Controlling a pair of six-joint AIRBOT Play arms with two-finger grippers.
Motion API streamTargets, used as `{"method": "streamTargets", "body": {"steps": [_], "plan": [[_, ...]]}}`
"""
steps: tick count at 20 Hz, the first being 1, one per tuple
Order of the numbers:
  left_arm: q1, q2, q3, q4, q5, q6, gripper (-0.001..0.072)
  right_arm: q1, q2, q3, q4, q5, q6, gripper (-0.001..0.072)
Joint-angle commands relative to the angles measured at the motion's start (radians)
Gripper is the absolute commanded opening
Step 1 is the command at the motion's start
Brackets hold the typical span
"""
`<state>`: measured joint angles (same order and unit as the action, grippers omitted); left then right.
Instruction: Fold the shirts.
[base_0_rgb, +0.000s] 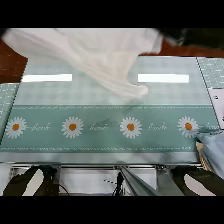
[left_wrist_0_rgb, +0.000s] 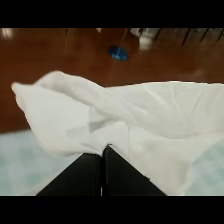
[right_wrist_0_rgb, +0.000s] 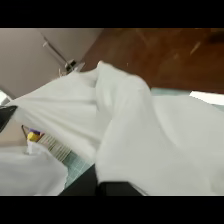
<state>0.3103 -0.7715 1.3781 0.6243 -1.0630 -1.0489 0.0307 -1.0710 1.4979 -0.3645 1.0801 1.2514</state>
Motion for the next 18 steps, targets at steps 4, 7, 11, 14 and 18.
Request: {"method": "streamTargets", "body": {"steps": [4,7,11,14,18], "plan": [[0.002,0.138,0.249,0.306,-0.120,-0.242,0.0017,-0.143,0.164,0.238,-0.316,0.028,0.179,0.0018],[0.002,0.199,0.249,0.397,-0.256,-0.292,0.0017,-0.191,0.224,0.301,-0.497,0.097,0.227,0.0018],[0.002,0.284,0.257,0.408,-0.300,-0.293,0.0017,-0.203,0.269,0.368,-0.646,0.120,0.239,0.0018],[0.002,0.305,0.300,0.409,-0.301,-0.303,0.0017,-0.203,0.268,0.409,-0.734,0.105,0.257,0.0018],[0.003,0.272,0.280,0.432,-0.376,-0.338,0.0017,-0.203,0.203,0.409,-0.859,0.082,0.290,0.0018]]}}
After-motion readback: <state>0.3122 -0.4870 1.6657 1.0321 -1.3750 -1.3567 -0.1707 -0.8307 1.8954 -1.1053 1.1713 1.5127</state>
